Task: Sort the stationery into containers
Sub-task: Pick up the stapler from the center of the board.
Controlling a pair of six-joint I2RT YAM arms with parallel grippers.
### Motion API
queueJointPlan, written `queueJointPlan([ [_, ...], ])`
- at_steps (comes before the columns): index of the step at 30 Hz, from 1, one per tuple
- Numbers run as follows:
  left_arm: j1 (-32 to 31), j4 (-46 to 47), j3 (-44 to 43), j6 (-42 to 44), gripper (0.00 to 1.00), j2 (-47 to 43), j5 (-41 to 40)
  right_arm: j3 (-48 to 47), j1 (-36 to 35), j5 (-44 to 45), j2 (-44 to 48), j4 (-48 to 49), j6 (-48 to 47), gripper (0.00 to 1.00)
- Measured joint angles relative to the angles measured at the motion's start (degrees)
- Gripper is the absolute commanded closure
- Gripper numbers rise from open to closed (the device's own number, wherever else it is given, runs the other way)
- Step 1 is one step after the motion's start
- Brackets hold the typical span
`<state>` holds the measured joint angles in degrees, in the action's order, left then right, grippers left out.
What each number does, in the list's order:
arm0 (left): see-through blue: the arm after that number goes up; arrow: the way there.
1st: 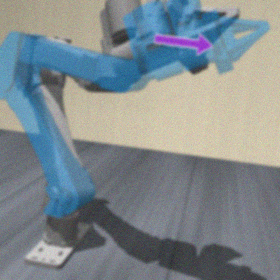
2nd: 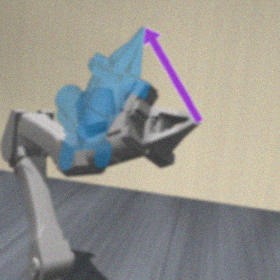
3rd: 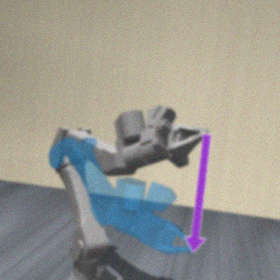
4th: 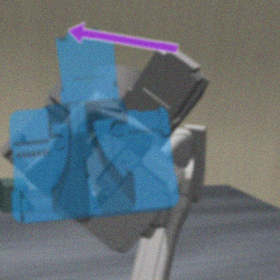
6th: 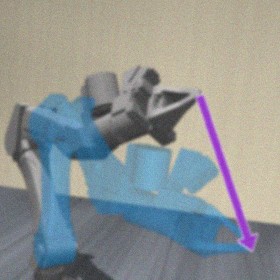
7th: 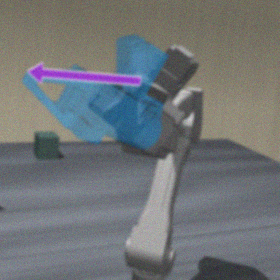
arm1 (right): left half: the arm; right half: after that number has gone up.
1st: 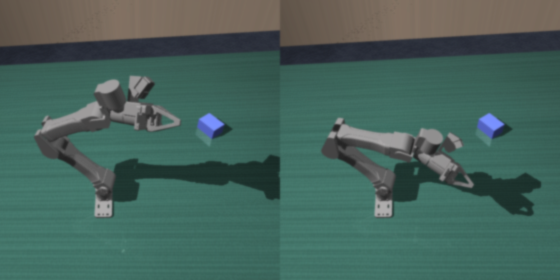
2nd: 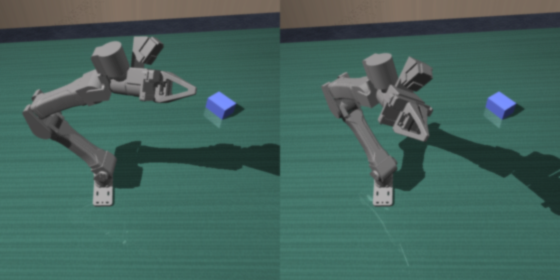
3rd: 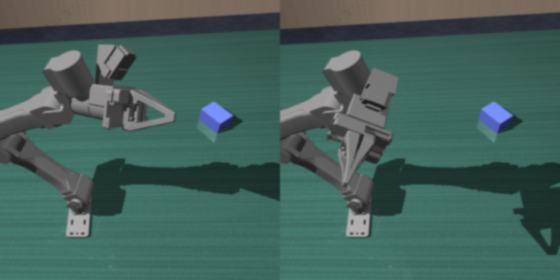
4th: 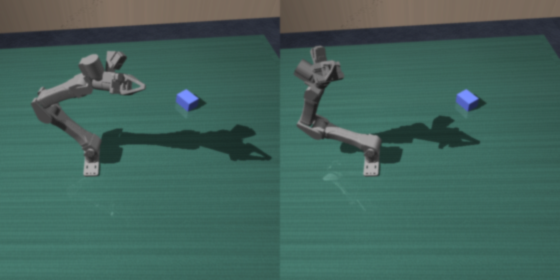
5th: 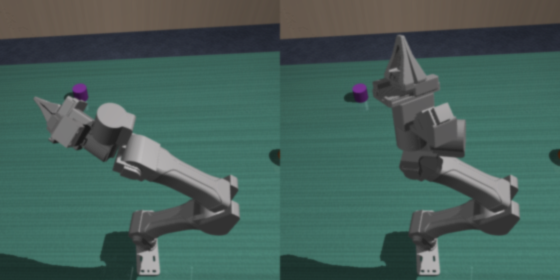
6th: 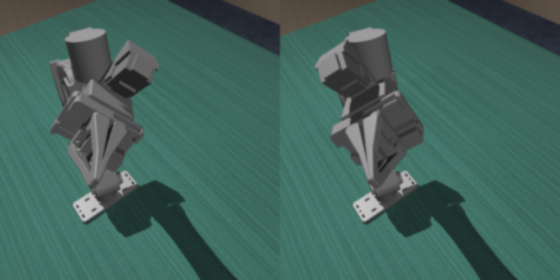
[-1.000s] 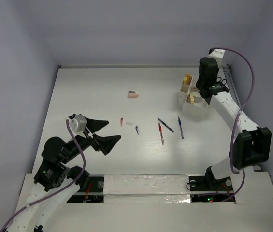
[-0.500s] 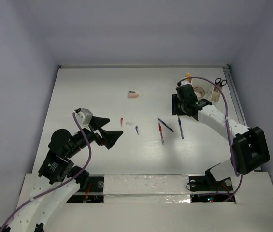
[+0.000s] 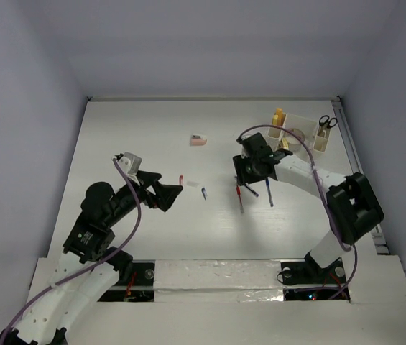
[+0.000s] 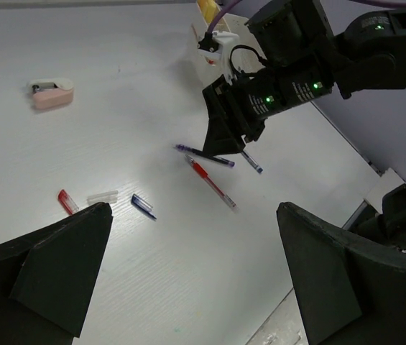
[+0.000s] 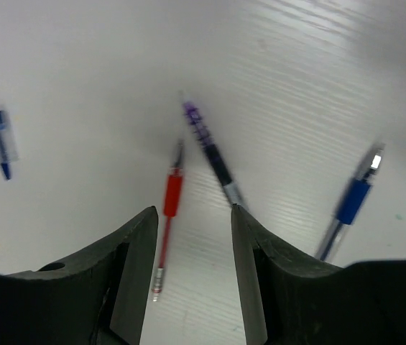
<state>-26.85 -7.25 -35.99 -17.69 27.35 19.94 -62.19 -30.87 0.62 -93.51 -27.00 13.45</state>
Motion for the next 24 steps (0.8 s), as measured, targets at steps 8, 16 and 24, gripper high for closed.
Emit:
queueJointPlan([
  [8, 1.6, -0.6, 0.0, -0.6, 0.01, 2.1, -3.8, -9.2, -3.8, -3.1, -7.6, 2.4, -1.0, 0.34],
  [16, 4.1, -1.3, 0.0, -0.6, 0.01, 3.4, -3.8, -39.1, -3.6, -4.4, -30.2, 1.1, -14.7, 0.13],
  [24, 6.8, -1.2, 0.0, -0.5, 0.01, 3.5, -2.0, -62.7, -3.6, -4.0, -46.2, -9.0, -32.0, 0.01],
])
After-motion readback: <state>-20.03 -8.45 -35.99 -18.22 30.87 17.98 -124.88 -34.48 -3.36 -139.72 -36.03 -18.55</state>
